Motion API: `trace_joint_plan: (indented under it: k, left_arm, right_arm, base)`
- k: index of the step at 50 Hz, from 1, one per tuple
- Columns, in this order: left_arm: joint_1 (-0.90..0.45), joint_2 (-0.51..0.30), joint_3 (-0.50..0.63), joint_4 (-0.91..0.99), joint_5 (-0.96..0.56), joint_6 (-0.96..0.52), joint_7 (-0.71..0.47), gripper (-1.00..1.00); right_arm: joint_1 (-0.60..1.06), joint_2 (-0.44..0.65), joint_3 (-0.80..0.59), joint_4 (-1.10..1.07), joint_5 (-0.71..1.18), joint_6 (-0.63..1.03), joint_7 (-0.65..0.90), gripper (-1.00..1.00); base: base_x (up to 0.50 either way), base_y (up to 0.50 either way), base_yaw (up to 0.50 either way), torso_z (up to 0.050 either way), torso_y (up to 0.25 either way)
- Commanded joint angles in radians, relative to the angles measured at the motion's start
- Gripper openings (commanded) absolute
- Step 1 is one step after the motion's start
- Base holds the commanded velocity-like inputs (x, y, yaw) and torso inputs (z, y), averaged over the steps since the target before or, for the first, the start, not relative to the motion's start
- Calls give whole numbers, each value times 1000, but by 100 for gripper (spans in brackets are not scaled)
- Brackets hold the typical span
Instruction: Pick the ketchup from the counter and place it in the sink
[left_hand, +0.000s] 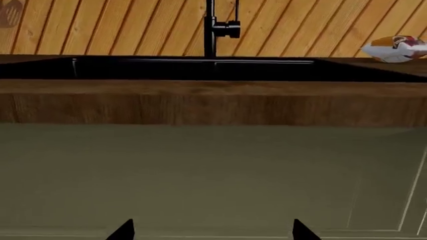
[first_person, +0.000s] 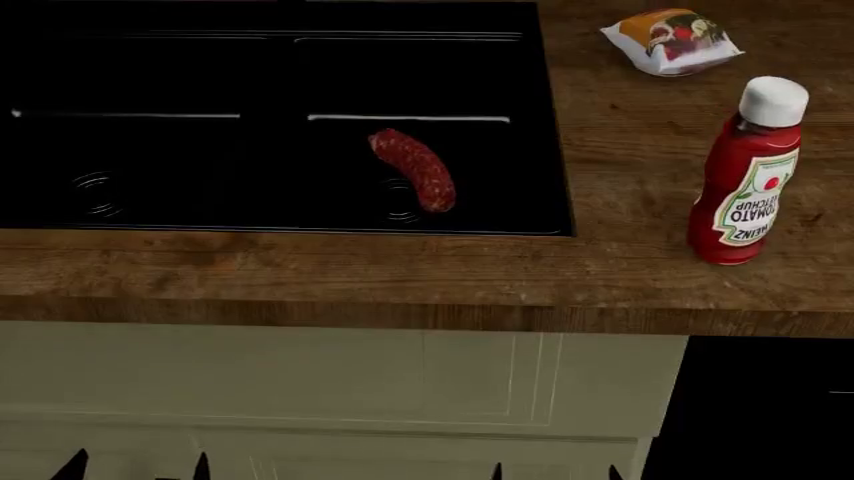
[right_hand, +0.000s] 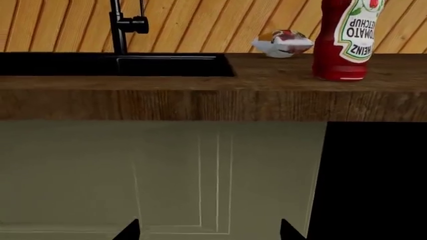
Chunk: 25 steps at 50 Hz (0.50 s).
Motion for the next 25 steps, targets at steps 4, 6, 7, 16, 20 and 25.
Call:
trace_joint_plan:
  k: [4,6,7,16,20,25]
  left_arm:
    - [25,-48,3,166,45,41,-60,100]
    - [25,-51,5,166,43,48,-62,100]
    - [26,-52,5,176,46,42,-66,100]
    - [28,-64,4,208,43,13,-86,100]
    - [19,-74,-2,255,51,-68,-101,100]
    - [-8,-87,-15,328,44,-181,-110,100]
  right_arm:
    - [-34,40,-35,-263,-13,80,35,100]
    - [-32,43,-39,-261,-21,72,42,100]
    - [-32,47,-43,-263,-30,68,45,100]
    - [-40,67,-53,-328,-25,101,53,100]
    - [-28,81,-48,-374,-31,154,61,100]
    - [-15,95,-39,-453,-14,232,61,100]
  base:
    - [0,0,0,0,0]
    - [0,0,0,0,0]
    - [0,0,0,0,0]
    - [0,0,0,0,0]
    - [0,0,0,0,0]
    - [0,0,0,0,0]
